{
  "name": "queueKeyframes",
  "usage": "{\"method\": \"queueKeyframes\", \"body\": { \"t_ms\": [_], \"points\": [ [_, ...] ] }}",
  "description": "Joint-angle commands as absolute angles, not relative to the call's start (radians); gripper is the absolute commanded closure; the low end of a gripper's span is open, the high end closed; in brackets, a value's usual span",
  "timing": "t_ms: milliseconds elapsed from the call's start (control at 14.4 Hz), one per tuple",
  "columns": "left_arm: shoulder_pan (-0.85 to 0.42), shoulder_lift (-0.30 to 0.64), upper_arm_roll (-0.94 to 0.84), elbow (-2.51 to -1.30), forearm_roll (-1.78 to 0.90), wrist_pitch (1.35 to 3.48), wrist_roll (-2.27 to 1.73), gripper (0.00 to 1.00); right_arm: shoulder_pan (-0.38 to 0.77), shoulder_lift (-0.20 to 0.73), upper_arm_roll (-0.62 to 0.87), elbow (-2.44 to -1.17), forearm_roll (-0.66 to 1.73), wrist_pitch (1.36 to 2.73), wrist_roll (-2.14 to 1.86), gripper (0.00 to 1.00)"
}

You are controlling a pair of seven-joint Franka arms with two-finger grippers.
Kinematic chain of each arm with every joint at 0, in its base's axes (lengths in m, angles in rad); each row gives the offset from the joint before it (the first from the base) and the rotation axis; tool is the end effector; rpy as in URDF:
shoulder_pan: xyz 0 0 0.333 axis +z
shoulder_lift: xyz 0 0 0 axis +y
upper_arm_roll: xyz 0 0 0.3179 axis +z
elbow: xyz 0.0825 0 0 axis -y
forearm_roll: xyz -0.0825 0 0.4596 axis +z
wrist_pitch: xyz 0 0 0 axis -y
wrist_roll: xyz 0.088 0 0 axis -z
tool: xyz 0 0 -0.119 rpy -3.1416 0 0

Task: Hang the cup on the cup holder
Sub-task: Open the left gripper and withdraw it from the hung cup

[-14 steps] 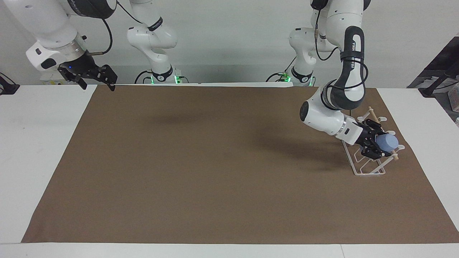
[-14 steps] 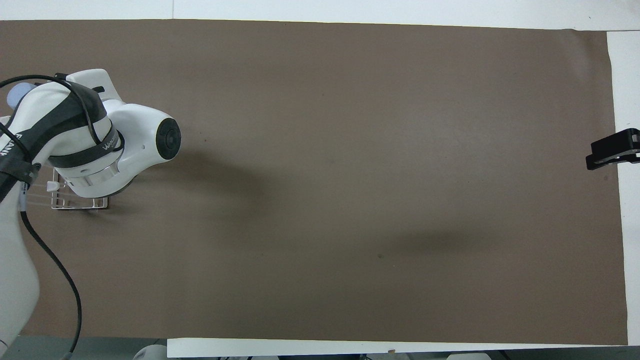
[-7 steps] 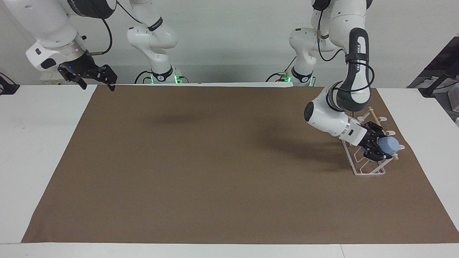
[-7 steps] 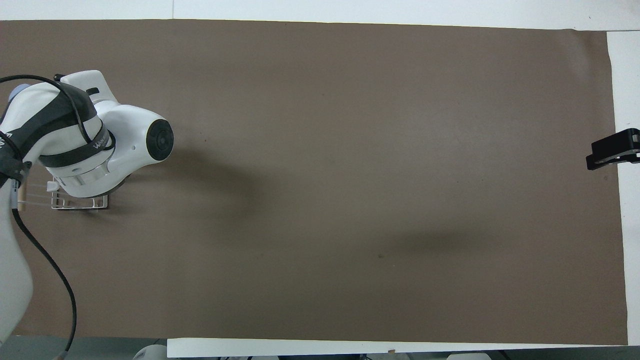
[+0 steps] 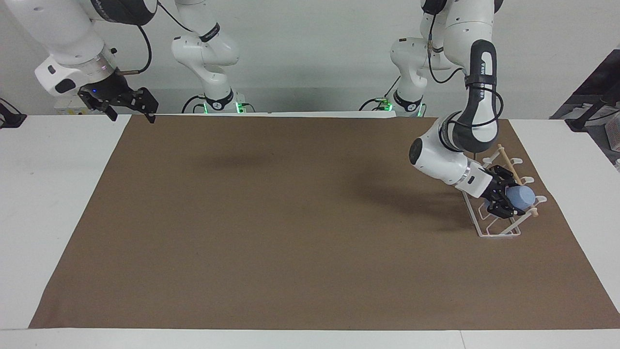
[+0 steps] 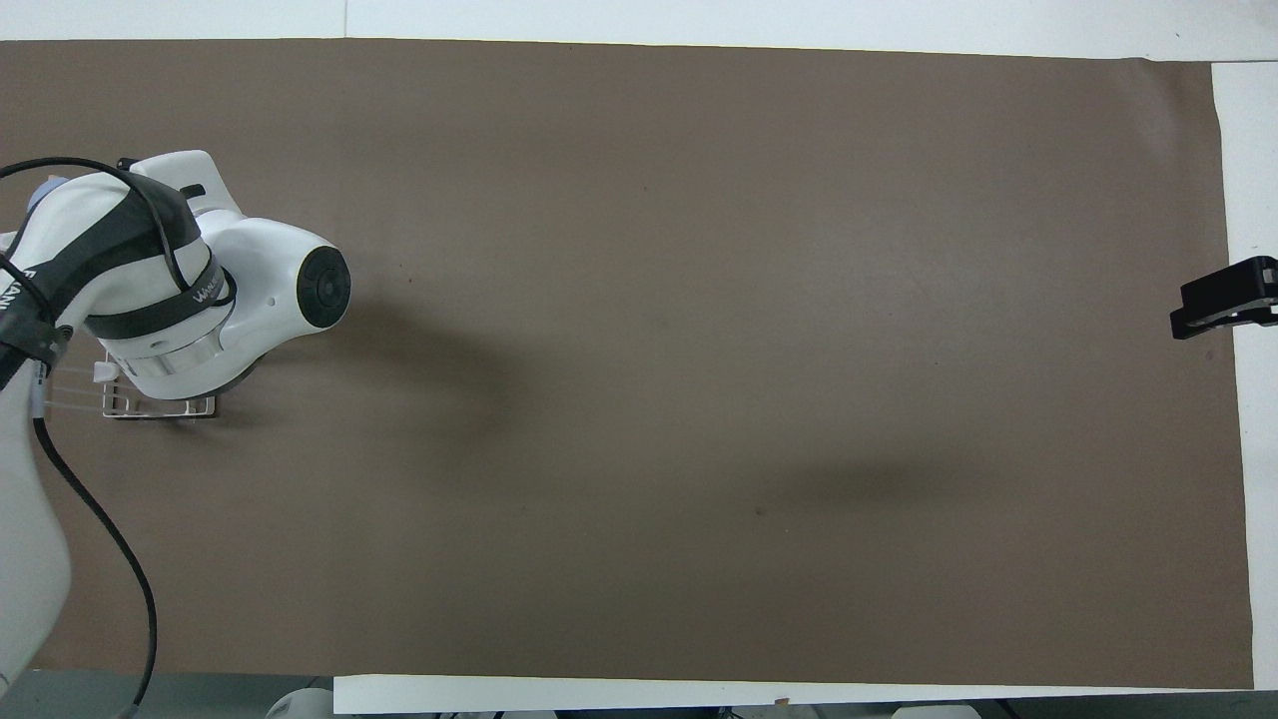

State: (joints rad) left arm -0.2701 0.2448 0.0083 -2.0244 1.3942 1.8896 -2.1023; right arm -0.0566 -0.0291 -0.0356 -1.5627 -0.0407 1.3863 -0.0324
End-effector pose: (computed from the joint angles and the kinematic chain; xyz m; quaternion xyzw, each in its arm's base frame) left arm 0.6448 -0.0858 0.3001 -0.7044 -0.4094 -0.4647 0.3469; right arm 0.5959 -0.0608 0.6222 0.9966 -0.0320 -0.0747 0.0151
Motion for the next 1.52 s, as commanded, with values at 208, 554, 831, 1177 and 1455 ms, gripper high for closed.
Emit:
{"method": "queueKeyframes", "body": {
  "t_ms": [208, 554, 831, 1177, 1455],
  "points": [
    [-0.281, 0.177, 0.006, -1.993, 1.199, 1.884, -1.897, 0.00, -0.067, -0.035, -0.034, -1.569, -0.025, 1.382, -0.057, 0.00],
    [-0.270, 0.173, 0.008, -1.812, 0.886, 1.885, -1.619, 0.00, -0.067, -0.035, -0.034, -1.569, -0.025, 1.382, -0.057, 0.00],
    [-0.239, 0.173, 0.012, -1.712, 0.593, 1.882, -1.387, 0.00, -0.067, -0.035, -0.034, -1.568, -0.025, 1.382, -0.057, 0.00],
    [-0.203, 0.161, 0.017, -1.670, 0.250, 1.795, -0.984, 0.00, -0.066, -0.035, -0.034, -1.566, -0.025, 1.382, -0.057, 0.00],
    [-0.169, 0.126, 0.018, -1.667, 0.154, 1.724, -0.610, 0.00, -0.067, -0.035, -0.034, -1.568, -0.025, 1.382, -0.057, 0.00]
  ]
}}
